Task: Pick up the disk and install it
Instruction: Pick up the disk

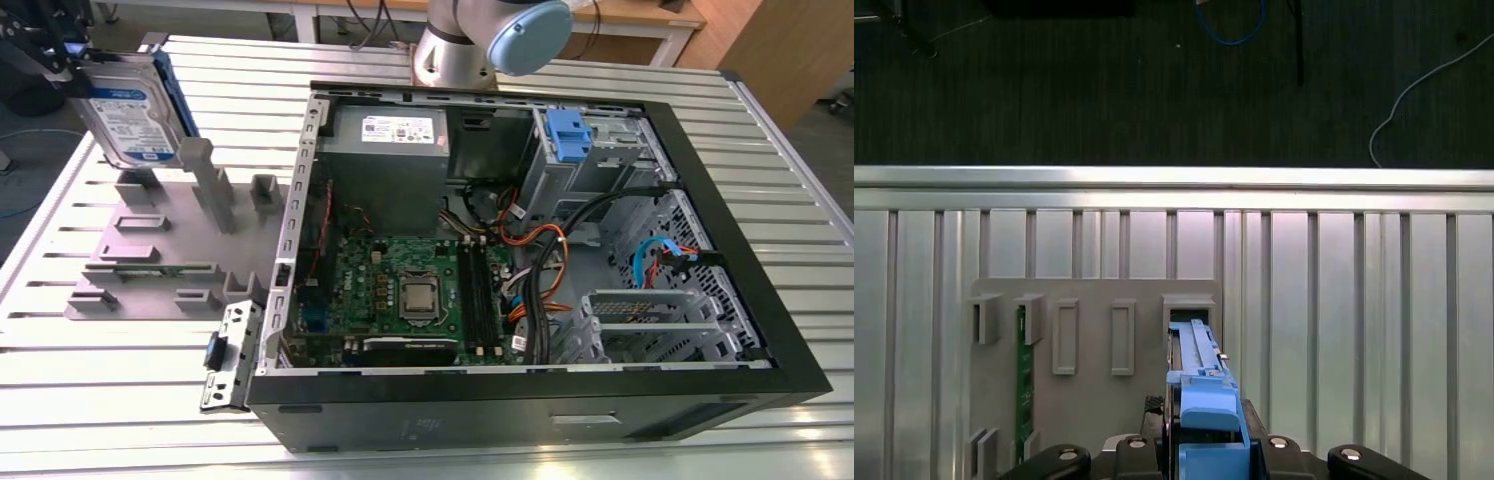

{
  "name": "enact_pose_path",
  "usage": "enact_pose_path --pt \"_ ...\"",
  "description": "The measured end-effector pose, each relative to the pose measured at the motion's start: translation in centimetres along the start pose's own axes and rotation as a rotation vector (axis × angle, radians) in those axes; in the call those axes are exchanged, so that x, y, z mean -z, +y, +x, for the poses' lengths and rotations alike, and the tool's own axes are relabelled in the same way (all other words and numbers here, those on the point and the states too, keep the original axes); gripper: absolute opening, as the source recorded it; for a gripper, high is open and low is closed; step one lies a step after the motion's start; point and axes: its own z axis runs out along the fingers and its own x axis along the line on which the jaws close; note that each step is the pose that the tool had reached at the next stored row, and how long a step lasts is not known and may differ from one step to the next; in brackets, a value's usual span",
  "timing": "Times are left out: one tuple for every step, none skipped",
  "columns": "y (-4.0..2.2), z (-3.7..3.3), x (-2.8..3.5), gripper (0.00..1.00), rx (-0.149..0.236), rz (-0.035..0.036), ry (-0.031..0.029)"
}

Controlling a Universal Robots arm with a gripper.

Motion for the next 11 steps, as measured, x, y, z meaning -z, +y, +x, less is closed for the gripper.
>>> enact_pose_path --pt "0.0 0.0 0.09 0.37 0.0 0.0001 0.0" --pt "0.0 0.0 0.18 0.37 0.0 0.0 0.0" --pt "0.0 0.0 0.27 0.37 0.0 0.0 0.0001" --pt "0.0 0.0 0.34 0.37 0.0 0.0001 0.0001" --pt "0.0 0.0 0.42 0.37 0.0 0.0001 0.0002" --pt "0.0 0.0 0.49 0.37 0.0 0.0001 0.0003" --pt "0.0 -0.01 0.56 0.37 0.0 0.0001 0.0005" --pt "0.0 -0.01 0.64 0.37 0.0 0.0001 0.0006" --pt "0.0 -0.01 0.71 0.37 0.0 0.0001 0.0009" --pt "0.01 -0.01 0.76 0.37 0.0 0.0001 0.0012" --pt "0.0 -0.01 0.76 0.37 0.0 0.0003 0.0013"
